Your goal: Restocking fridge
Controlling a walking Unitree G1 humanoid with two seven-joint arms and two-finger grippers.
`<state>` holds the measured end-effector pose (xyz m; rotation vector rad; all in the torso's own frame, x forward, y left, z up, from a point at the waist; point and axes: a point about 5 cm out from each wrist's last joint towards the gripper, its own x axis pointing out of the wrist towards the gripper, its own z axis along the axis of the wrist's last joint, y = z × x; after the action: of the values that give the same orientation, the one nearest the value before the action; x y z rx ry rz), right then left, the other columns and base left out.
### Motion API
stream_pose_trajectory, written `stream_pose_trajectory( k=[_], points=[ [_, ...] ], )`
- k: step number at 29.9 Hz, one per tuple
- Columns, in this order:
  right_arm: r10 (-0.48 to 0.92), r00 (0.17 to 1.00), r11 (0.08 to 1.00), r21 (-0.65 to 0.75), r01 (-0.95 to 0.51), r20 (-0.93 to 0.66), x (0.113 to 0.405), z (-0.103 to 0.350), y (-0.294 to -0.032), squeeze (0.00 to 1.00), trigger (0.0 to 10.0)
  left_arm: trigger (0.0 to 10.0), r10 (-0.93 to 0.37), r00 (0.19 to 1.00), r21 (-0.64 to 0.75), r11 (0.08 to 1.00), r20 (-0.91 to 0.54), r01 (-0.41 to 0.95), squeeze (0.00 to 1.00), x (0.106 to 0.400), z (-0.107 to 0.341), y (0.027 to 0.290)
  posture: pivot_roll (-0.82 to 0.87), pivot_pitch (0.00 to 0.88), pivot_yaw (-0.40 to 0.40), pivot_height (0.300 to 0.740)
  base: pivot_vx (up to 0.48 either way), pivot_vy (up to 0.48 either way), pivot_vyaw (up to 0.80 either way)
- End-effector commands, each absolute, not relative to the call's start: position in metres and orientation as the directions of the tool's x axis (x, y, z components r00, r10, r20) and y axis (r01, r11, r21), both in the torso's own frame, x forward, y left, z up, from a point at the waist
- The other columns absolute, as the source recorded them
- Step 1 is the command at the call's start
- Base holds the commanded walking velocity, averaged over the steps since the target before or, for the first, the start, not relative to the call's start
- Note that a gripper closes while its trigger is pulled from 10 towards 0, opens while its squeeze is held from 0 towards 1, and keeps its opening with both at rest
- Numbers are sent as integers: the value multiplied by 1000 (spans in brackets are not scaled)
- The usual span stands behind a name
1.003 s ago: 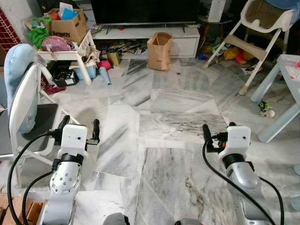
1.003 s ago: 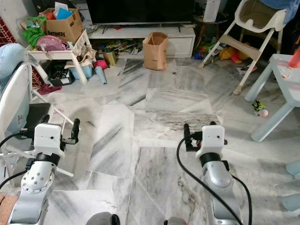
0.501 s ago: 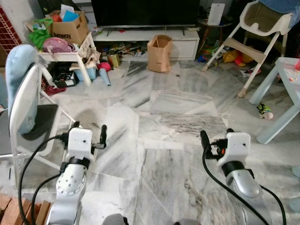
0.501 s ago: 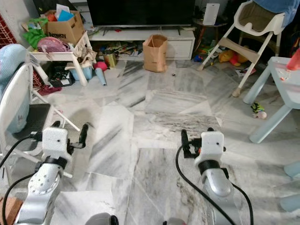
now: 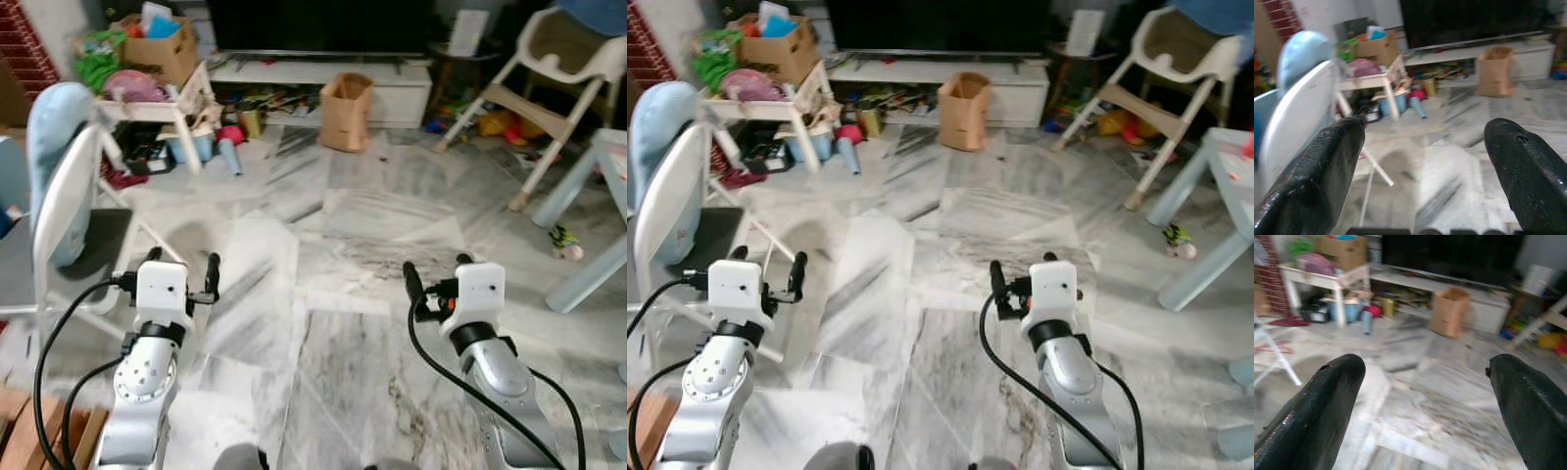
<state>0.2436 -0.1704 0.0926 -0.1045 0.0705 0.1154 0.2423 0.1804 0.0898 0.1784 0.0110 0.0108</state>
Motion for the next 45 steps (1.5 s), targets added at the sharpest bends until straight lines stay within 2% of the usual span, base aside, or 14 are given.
stream_pose_trajectory(
  k=[1,7,16,32,38,41,43,45],
  points=[
    [108,992,988,-101,-115,-70,245,96,-171,0,10000,10000,21,1000,173,985,-21,-17,0,242,89,180,26,36,29,740,0,0,800],
    [99,992,989,-104,-107,-76,243,94,-174,0,10000,10000,35,999,154,988,-36,-30,0,241,87,179,26,39,35,740,0,0,800],
    [62,996,992,-108,-69,-66,257,98,-186,0,10000,10000,41,997,133,991,-67,-32,0,244,86,178,39,42,30,740,0,0,800],
    [-2,998,992,-123,-6,-64,269,95,-185,0,10000,10000,-16,997,144,989,-81,28,0,256,88,169,38,22,53,740,-280,0,0],
    [-10,998,990,-142,0,-69,270,92,-185,0,10000,10000,-21,996,141,990,-88,34,0,259,89,168,32,27,57,740,-381,275,0],
    [-33,994,994,-107,22,-102,271,90,-185,0,10000,10000,-33,997,175,984,-72,46,0,260,90,168,29,28,59,740,-380,296,0],
    [-19,995,991,-131,5,-102,272,91,-185,0,10000,10000,-36,998,213,976,-61,48,0,260,90,170,28,27,62,740,-315,364,0],
    [-76,994,985,-159,62,-81,276,94,-191,0,10000,10000,-22,998,232,972,-58,35,0,260,89,172,28,27,65,740,-283,392,0]
  ],
)
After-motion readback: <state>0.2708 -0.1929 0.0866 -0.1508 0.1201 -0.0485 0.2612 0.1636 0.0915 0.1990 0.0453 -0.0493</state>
